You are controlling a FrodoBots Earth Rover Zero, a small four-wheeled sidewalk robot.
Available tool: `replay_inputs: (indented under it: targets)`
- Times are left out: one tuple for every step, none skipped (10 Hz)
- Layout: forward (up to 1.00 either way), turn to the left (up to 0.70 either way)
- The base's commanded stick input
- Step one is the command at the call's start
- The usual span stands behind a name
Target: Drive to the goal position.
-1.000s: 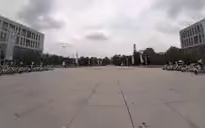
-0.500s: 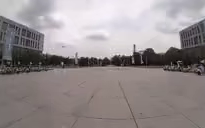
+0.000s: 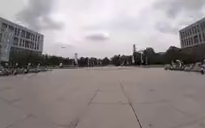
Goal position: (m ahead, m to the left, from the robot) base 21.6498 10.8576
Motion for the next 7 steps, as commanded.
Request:
replay_inputs:
  targets:
    - [0.00,0.00]
    - [0.00,0.00]
    - [0.00,0.00]
    - [0.00,0.00]
    - [0.00,0.00]
    - [0.00,0.00]
    - [0.00,0.00]
